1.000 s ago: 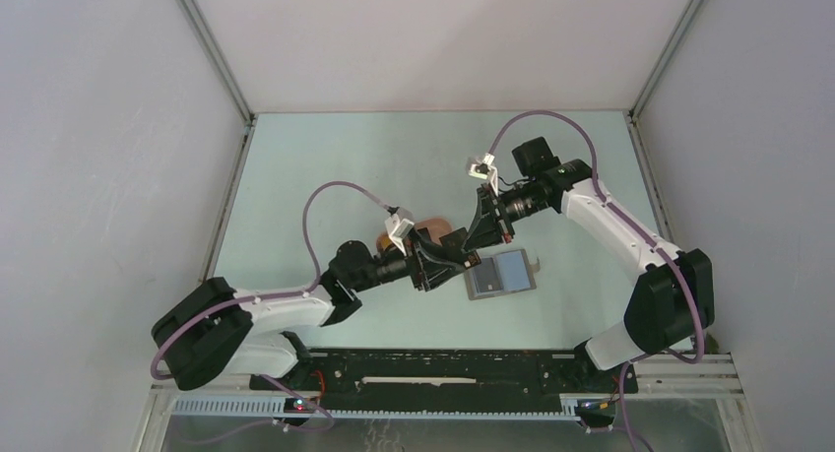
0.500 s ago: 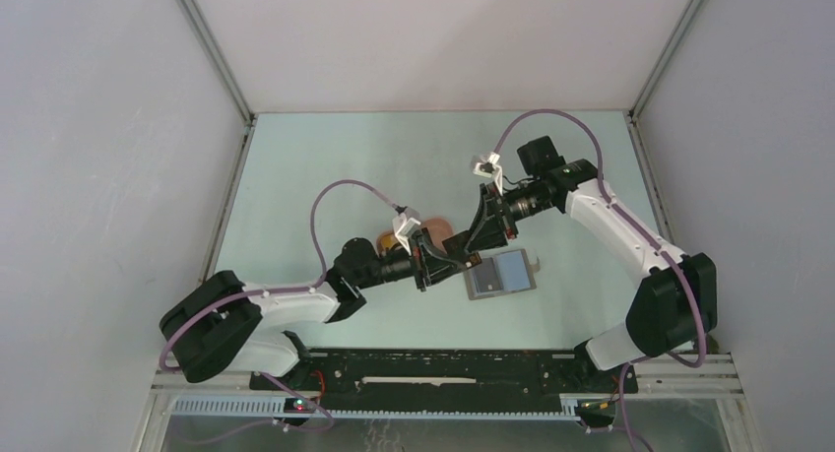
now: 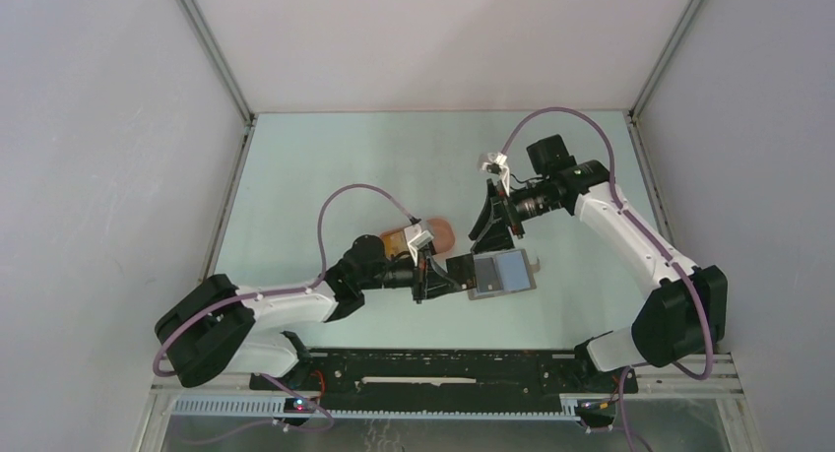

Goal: Put the credit cards into the card holder
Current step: Insert the credit card into the card holder.

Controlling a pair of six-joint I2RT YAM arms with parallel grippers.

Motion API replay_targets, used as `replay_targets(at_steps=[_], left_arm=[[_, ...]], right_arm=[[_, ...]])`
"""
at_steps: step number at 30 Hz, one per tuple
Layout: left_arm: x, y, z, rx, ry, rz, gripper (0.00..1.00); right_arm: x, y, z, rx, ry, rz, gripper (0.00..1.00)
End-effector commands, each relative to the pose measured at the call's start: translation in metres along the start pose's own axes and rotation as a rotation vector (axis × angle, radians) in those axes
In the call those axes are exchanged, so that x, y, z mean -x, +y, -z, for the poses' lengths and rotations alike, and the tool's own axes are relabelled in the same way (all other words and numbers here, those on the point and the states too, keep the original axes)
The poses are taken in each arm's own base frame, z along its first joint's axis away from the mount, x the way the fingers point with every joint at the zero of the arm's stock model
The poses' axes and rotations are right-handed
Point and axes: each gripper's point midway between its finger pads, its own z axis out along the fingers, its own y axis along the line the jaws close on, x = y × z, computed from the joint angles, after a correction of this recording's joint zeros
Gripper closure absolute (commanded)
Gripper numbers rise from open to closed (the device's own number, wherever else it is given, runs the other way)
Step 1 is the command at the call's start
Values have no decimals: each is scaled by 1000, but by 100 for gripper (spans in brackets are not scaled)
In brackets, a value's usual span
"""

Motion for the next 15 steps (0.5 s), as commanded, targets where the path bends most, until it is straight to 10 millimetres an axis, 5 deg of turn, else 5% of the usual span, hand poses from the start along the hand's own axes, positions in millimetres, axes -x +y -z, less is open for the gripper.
replay_targets(at_steps=[1,8,15], left_arm=[[32,-17,-5,-69,-37,-85,100],[32,-18,-6,-70,-31,-85,100],[31,-16,-5,-58,-28,-82,97]], right_arm=[[-9,-3,-8,-5,52,17,41],[-23,1,-21,48,128,10,52],[-23,7,-22,68,142,26,100]])
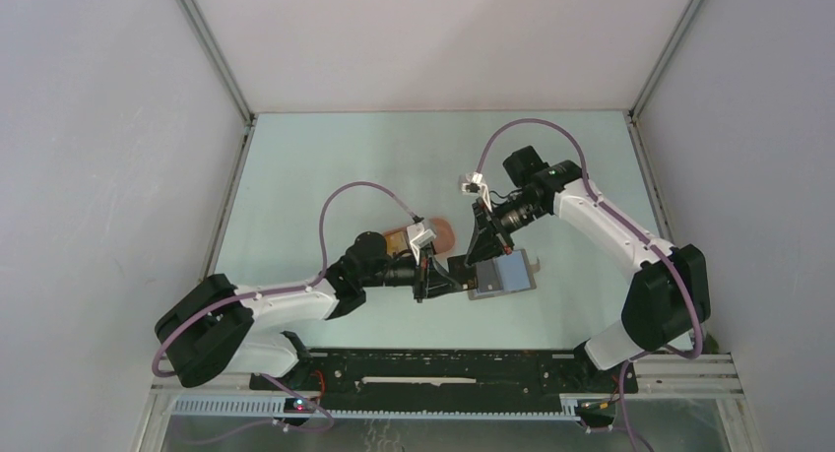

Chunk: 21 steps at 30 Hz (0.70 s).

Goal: Put the credit cards into the card holder
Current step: Insert the credit card into the card holder.

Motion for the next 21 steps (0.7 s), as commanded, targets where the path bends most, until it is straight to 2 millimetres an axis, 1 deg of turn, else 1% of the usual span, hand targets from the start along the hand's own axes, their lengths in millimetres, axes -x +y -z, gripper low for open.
replay_targets(at_steps=[1,3,5,8,11,15,18,21], left_arm=[[31,-11,-2,-33,-64,-78,92],[33,-7,0,0,-75,-72,78],[35,-3,4,35,-97,-70,67],[35,4,13,96,-133,-69,55],[34,9,22,140,-161,-66,52],[34,6,23,131,-201,-27,53],[33,5,16,118,-226,5,55],[31,6,2,99,-224,46,60]], right_arm=[[12,9,5,3,-7,73,100],[11,10,7,2,-5,75,100],[10,8,9,-6,-5,68,100],[6,-1,18,-37,-8,29,100],[3,-16,29,-86,-28,-30,100],[-10,-47,45,-224,-25,-126,100],[-25,-69,58,-318,-17,-215,100],[-39,-86,66,-368,-2,-299,100]])
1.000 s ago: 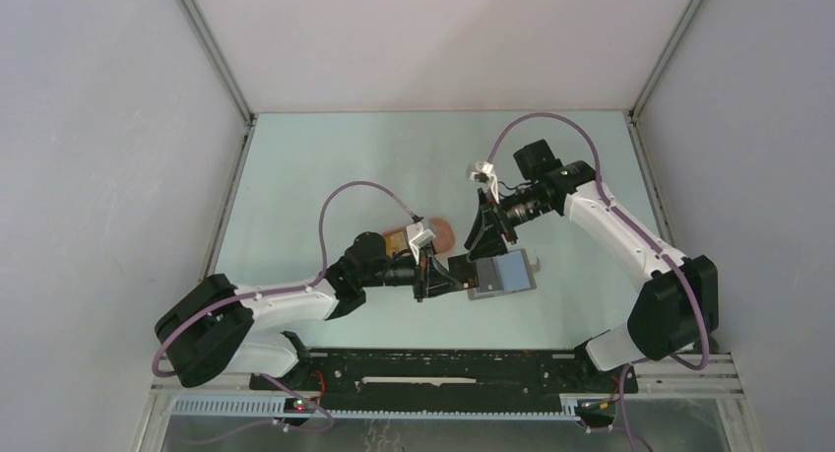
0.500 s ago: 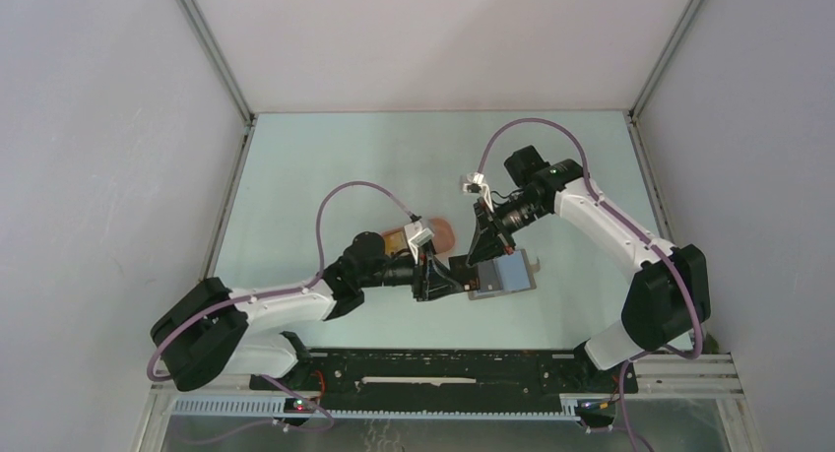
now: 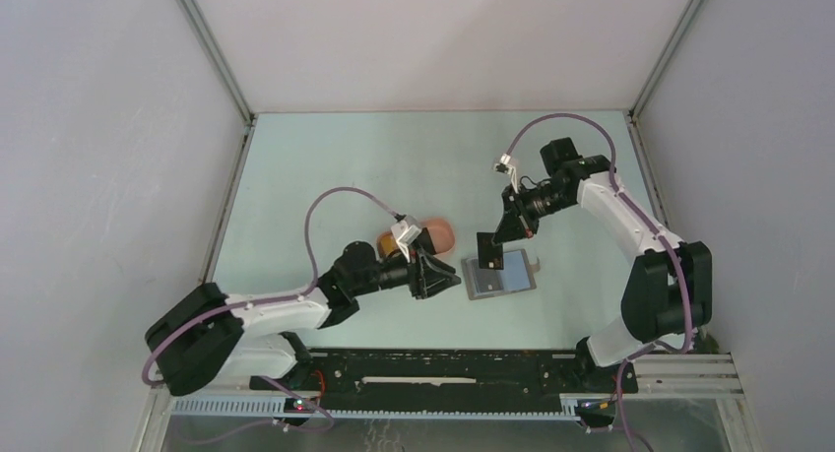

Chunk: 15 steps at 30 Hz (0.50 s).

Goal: Put the credit cards into the card holder
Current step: Insert the credit card into the card holder.

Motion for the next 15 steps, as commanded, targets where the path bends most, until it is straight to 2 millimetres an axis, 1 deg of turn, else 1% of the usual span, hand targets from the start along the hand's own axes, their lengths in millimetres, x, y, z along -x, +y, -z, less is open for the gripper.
replay_targets(at_steps=[1,2,6,10,15], left_arm=[[1,-4,-19,-27,-43,58,61],[-4,-3,-26,-32,-26,69,62],[-14,-2,-51,-32,10,79,66],[-30,12,-70,12,46,106,70],[-48,30,-86,75,96,110,71]], right_arm=[[-14,-38,4,-115,35,-130,100],[-18,-44,4,-126,44,-153,100],[-33,-63,3,-153,82,-236,100],[-42,-78,4,-179,99,-284,100],[-51,-87,3,-157,117,-346,100]])
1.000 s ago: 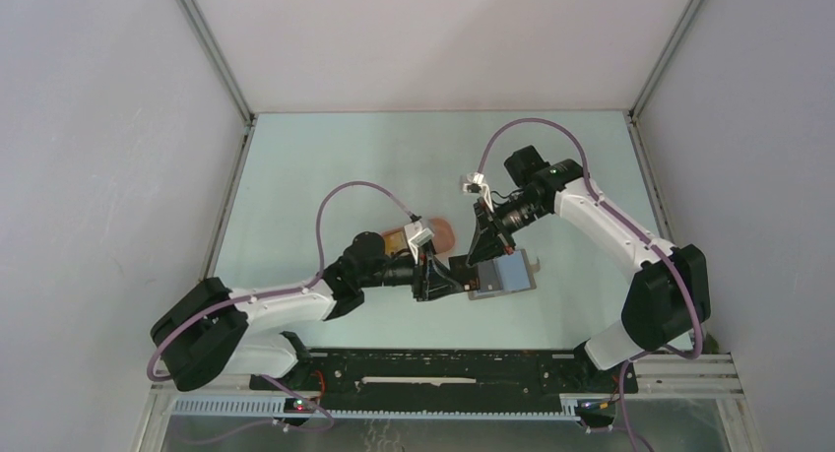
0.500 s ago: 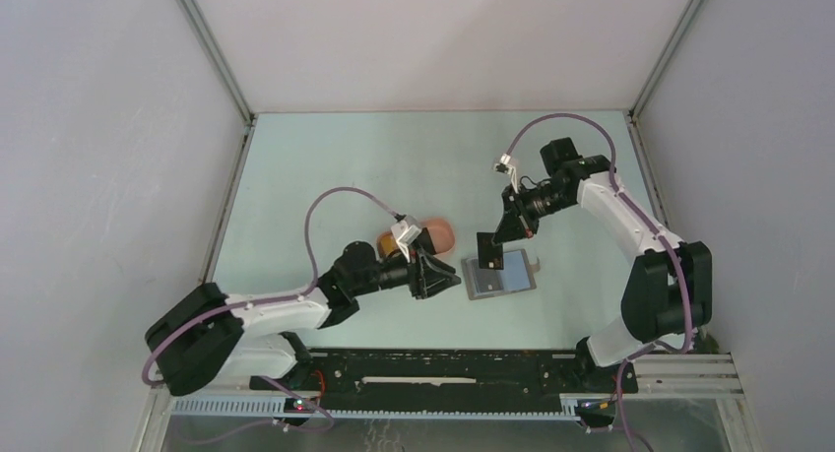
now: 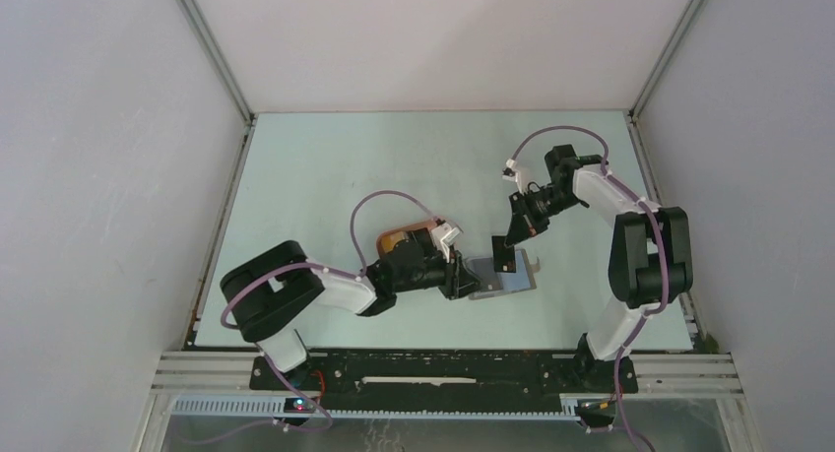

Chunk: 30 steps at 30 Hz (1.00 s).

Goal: Put the credit cards into the card holder
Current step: Insert the credit card into the card holder.

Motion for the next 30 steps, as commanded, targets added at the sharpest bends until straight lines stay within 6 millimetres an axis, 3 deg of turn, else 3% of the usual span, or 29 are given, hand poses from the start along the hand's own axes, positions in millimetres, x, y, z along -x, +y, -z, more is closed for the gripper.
replay_targets(at_steps=[1,10,19,30], left_arm=[[15,4,-21,31,-34,-19,71],[-7,39,-31,178,54,-33,72],[-17,55,-32,243,91,-44,72],[-28,67,-26,301,130,-45,72]], right_arm=[[-3,-9,-1,10,17,-55,100],[-8,-18,-10,36,52,-101,100],[-6,-22,-4,42,27,-126,100],[-13,-23,-15,109,59,-185,100]])
